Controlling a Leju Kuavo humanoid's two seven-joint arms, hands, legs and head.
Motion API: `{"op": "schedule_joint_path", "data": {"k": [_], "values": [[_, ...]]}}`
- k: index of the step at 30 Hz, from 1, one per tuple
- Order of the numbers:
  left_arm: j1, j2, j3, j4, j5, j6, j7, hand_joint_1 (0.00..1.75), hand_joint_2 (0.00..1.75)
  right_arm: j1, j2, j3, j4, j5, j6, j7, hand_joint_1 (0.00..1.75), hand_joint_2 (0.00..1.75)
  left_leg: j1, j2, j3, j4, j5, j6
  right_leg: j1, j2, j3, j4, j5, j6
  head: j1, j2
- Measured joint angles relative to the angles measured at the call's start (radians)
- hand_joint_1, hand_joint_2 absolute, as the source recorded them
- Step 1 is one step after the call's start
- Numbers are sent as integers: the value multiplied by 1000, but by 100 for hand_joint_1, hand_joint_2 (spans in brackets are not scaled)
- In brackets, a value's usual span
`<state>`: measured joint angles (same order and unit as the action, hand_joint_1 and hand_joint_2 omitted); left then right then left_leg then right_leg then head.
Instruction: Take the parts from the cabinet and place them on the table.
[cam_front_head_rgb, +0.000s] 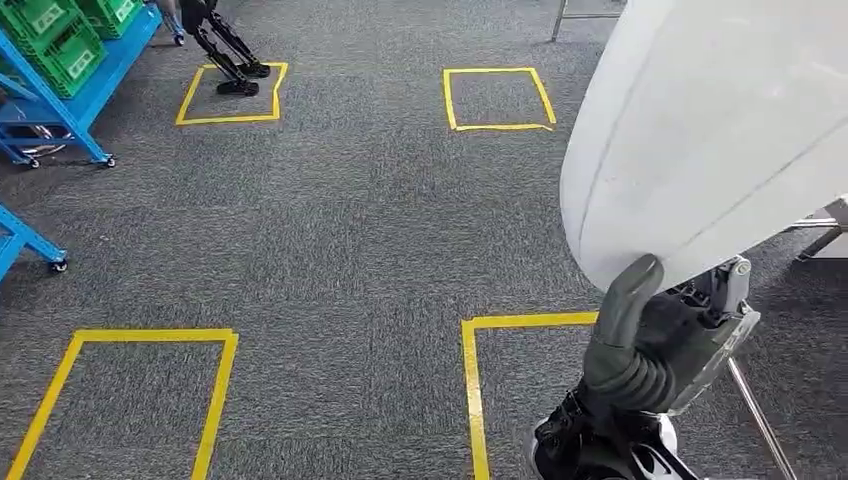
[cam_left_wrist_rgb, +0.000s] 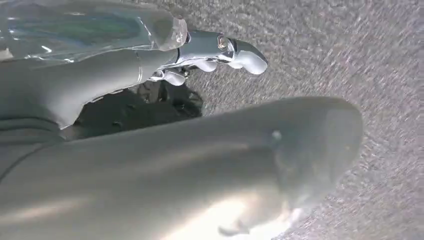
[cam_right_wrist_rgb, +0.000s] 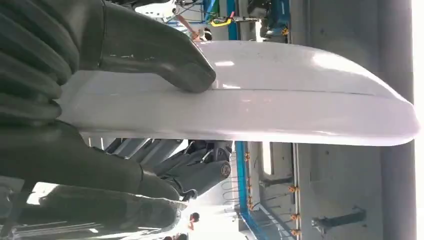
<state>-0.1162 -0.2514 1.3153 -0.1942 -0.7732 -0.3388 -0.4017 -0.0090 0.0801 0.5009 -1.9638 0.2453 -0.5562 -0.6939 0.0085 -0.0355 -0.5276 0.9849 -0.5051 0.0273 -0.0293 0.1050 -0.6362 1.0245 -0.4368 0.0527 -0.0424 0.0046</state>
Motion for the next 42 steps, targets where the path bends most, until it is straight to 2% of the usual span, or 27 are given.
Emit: {"op": "schedule_joint_path", "data": {"k": [1, 2, 4, 5, 6, 8, 9, 10, 14, 15, 16, 17, 20, 21, 23, 24, 25, 26, 30, 31, 32, 34, 36, 39, 40, 41, 42], "values": [[0, 0, 0, 0, 0, 0, 0, 0, 0, -4, 0, 0, 0, -1, 0, 0, 175, 175, -1, 10, -1, -3, 3, 8, 6, -52, -20, 46, -33, 0, 5, 0], [2, 0, 0, 0, 0, 0, 0, 0, 0, -4, 0, 0, 1, -2, 0, 0, 175, 175, -4, 26, -4, -4, 4, 8, 8, -77, -53, 120, -71, 2, 3, 0], [7, 1, 1, 0, 0, 0, 0, 0, 0, -2, -1, 0, 5, -3, 0, 0, 175, 175, -9, 63, -4, -3, 3, 11, 8, -93, -120, 286, -134, 5, 3, 0], [7, 2, 3, 0, 0, 0, 0, 0, 0, -2, -2, 0, 6, -3, 0, 0, 175, 175, -10, 81, -4, -3, 3, 11, 8, -94, -130, 317, -136, 6, 4, 0], [6, 3, 4, 0, 0, 0, 0, 0, 0, -2, -2, 0, 7, -3, 0, 0, 175, 175, -11, 96, -3, -3, 2, 11, 8, -95, -111, 290, -118, 3, 3, 0], [4, 3, 5, 0, 0, 0, 0, 0, 0, -2, -2, 0, 8, -3, 0, 0, 175, 175, -13, 120, -1, -3, 1, 11, 10, -112, -10, 117, -43, -7, 3, 0], [3, 2, 6, 0, 0, 0, 0, 0, 0, -2, -2, 0, 8, -3, 0, 0, 175, 175, -14, 129, 2, -2, -1, 10, 15, -150, 45, 21, -10, -16, 4, 0], [3, 1, 7, 0, 0, 0, 1, 0, 0, -4, -2, 0, 9, -3, 0, 0, 175, 175, -20, 137, -1, -2, -2, 6, 32, -212, 70, -20, -25, -23, 3, 0], [1, -2, 9, 0, 0, -2, 1, 0, 0, -2, -2, 0, 9, -6, 0, 0, 175, 175, -21, 183, 0, 1, -2, -2, 34, -157, 53, -27, -9, -43, 3, 0], [-2, -2, 9, 0, 0, -3, 0, 0, 0, -1, -2, 0, 8, -6, 0, 0, 175, 175, -16, 162, -9, 6, -19, -10, 24, -145, 61, -37, -3, -50, 2, 0], [-3, -2, 9, 0, 0, -4, -2, 0, 0, -3, -1, 0, 8, -6, 0, 0, 175, 175, -13, 99, -18, 38, -44, -15, 21, -136, 60, -39, 0, -55, 2, 0], [-3, -3, 9, 0, 1, -5, -3, 0, 0, -4, 0, 0, 8, -6, 0, 0, 175, 175, -11, 62, -47, 107, -82, -18, 18, -126, 58, -39, 2, -58, 0, 0], [2, -2, 10, 0, 3, -4, -1, 0, 0, -2, 1, 0, 12, -6, 3, 0, 175, 175, -3, 37, -149, 326, -153, -25, 17, -84, 57, -38, 3, -58, 1, 0], [2, -2, 11, 0, 3, -3, 3, 0, 0, -2, 1, 0, 13, -6, 3, 0, 175, 175, -1, 37, -150, 321, -135, -26, 16, -70, 59, -38, 3, -58, 1, 0], [1, -1, 12, 0, 5, 1, 8, 0, 0, -2, 1, 0, 14, -5, 3, 0, 175, 175, 8, 30, -97, 192, -44, -29, 10, -39, 63, -35, 1, -55, 1, 0], [1, -1, 13, 0, 6, 2, 10, 0, 0, -2, 2, -1, 14, -2, 3, 0, 175, 175, 17, 3, -57, 96, 9, -35, 6, -23, 63, -30, -2, -47, 1, 0], [2, -2, 14, 0, 6, 3, 12, 0, 0, -2, 3, -2, 14, 0, 2, 0, 175, 175, 28, -69, -34, 54, 11, -48, 6, -10, 53, -25, -5, -37, 2, 0], [3, -6, 14, 2, 6, 4, 14, 0, 0, -5, 4, -2, 14, 1, 1, 0, 175, 175, 32, -96, -34, 36, 10, -49, 5, 5, 41, -8, -3, -30, 0, 0], [5, -7, 18, 2, 10, 5, 16, 0, 0, 9, 6, -3, 14, 10, 0, 0, 175, 175, 29, -38, -32, 29, 0, -28, -6, 44, 10, -16, 12, -2, 3, 0], [3, -6, 18, 1, 10, 5, 17, 0, 0, 7, 6, -3, 14, 11, 0, 0, 175, 175, 26, -24, -32, 29, 2, -21, 5, -26, 0, 10, -6, -1, 5, 0], [4, -6, 18, 1, 10, 5, 18, 0, 0, 4, 6, -3, 14, 11, 0, 0, 175, 175, 21, -8, -32, 29, 2, -13, 9, -70, -26, 68, -39, 2, 8, 0], [8, -5, 19, 1, 9, 5, 19, 0, 0, 5, 6, -3, 16, 11, 0, 0, 175, 175, 9, 35, -34, 29, 1, -5, 9, -95, -106, 254, -124, 1, 8, 0], [8, -4, 19, 1, 6, 6, 19, 0, 0, 10, 6, -3, 18, 11, 0, 0, 175, 175, 0, 68, -35, 29, 0, -1, 12, -96, -130, 328, -141, -6, 8, 0], [5, -5, 19, 1, 2, 5, 19, 0, 0, 15, 6, -3, 18, 11, 0, 0, 175, 175, -6, 108, -28, 29, -2, 2, 35, -115, 9, 105, -45, -41, 8, 0], [4, -8, 19, 1, 2, 5, 19, 0, 0, 14, 6, -3, 18, 11, 0, 0, 175, 175, -6, 117, -26, 29, -4, 3, 52, -159, 59, 16, -22, -57, 9, 0], [3, -11, 19, 2, 2, 5, 18, 0, 0, 13, 6, -3, 18, 11, 0, 0, 175, 175, -9, 130, -27, 28, -3, 1, 66, -209, 75, -8, -40, -68, 7, 0], [3, -11, 19, 2, 2, 5, 18, 0, 0, 12, 8, -3, 18, 11, 0, 0, 175, 175, -7, 138, -31, 28, -2, -2, 69, -199, 75, -18, -37, -72, 13, 0]]}}
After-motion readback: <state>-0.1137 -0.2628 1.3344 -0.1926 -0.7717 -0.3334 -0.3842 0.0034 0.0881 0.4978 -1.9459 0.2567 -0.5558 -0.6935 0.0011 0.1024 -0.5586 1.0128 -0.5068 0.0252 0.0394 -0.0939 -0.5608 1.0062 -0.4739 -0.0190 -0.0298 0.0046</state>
